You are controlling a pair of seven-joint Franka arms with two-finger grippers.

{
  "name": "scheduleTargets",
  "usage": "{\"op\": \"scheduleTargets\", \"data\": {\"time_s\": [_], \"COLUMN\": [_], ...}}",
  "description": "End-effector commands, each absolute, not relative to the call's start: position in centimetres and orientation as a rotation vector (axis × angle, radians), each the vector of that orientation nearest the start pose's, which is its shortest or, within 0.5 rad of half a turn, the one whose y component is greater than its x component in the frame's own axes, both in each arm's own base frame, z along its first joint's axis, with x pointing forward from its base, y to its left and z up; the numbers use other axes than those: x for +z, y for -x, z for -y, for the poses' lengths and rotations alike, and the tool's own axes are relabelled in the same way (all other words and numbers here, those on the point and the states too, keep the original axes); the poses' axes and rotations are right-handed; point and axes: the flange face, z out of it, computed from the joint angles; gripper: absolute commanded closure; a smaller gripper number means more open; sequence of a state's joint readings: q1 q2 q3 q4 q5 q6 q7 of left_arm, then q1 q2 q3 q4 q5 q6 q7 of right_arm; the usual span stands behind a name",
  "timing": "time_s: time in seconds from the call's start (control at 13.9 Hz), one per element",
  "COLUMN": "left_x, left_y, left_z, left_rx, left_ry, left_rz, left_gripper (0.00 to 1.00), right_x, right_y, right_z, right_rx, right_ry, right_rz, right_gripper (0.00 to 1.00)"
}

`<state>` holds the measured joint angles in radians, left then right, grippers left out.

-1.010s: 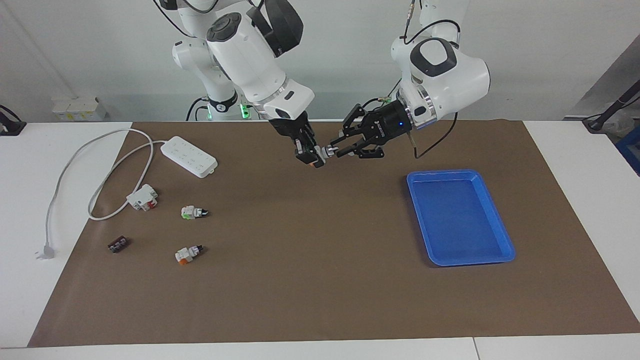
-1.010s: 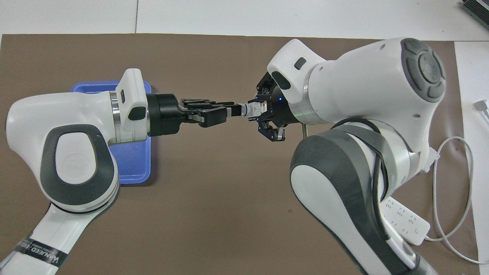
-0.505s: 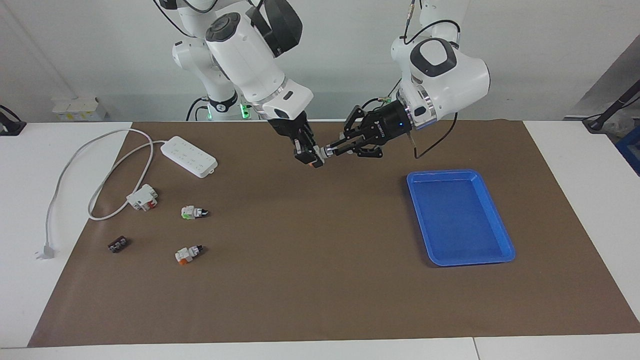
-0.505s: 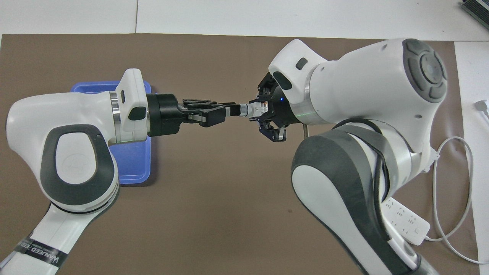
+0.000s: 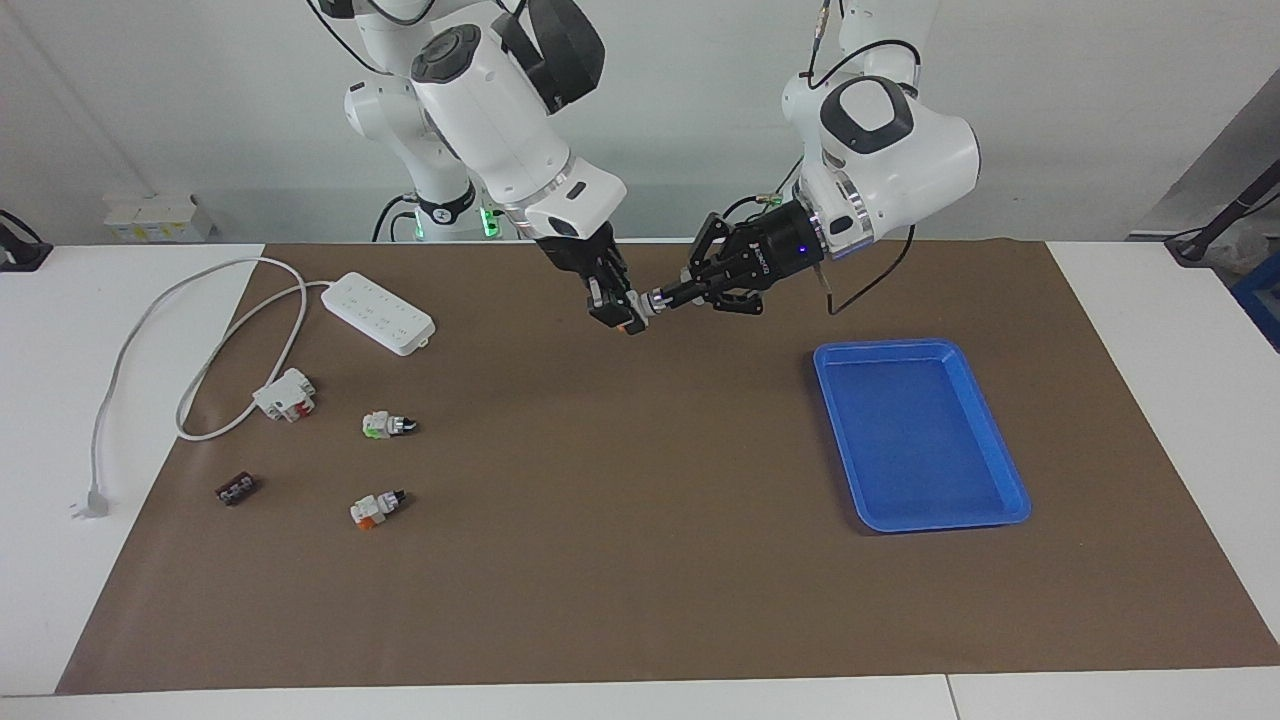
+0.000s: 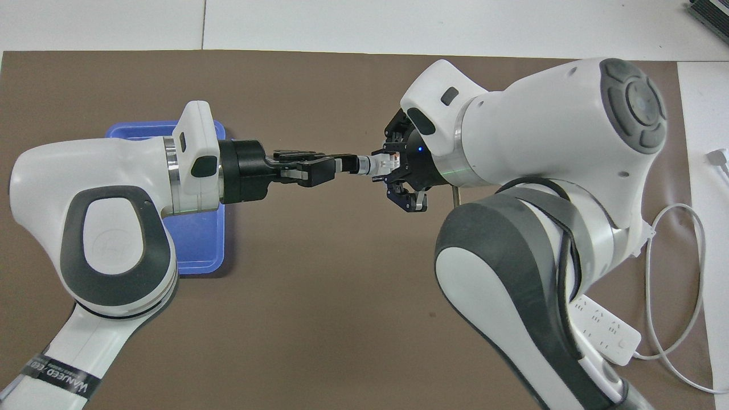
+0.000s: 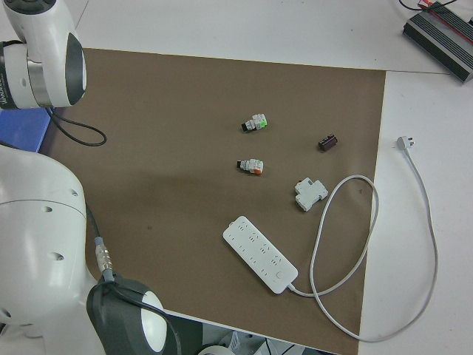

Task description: Turn and place switch with both arms

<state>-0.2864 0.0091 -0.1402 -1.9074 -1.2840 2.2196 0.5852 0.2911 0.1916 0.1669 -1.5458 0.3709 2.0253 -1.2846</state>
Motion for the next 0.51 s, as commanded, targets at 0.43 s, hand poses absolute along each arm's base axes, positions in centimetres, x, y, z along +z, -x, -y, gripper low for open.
{"op": "scheduleTargets", "data": {"time_s": [0.43], "left_x": [54.39], "left_y": [-51.98], "left_z": [28.66], "left_rx": [0.122], "left_ry": [-1.994], "left_rz": [-0.114], "left_gripper": [1.0], "right_x": [57.6], "right_y": [-57.07], "right_z": [-28.95], "right_rx": [0.723], "right_ry": [-2.273], "right_rz": [-2.413], "right_gripper": [1.0]}}
